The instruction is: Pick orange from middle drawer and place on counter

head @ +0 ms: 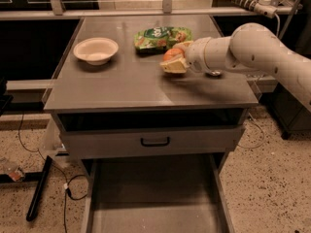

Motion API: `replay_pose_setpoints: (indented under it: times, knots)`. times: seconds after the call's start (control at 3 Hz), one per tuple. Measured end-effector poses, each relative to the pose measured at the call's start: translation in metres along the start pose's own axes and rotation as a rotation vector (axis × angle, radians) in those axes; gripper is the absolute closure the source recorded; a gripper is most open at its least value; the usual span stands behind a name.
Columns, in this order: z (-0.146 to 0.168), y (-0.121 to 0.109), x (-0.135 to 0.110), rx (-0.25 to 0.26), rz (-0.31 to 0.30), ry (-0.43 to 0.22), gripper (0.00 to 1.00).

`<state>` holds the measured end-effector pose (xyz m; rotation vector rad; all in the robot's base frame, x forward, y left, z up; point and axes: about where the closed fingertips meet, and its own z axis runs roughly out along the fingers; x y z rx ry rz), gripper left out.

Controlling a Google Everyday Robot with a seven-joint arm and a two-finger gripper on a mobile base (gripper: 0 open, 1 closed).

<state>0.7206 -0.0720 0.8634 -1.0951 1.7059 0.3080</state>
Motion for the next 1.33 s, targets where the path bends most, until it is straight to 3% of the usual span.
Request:
replay_pose_setpoints:
  times: [0.67,1.0,1.33]
  knots:
    - [0.0001,0.0001,0.0000,0.000,0.000,0.000,0.12]
    - [0.0001,0.0001,0.0000,0.000,0.000,0.000,0.00]
    - [0.0001,0.0001,0.0000,0.000,0.000,0.000,0.00]
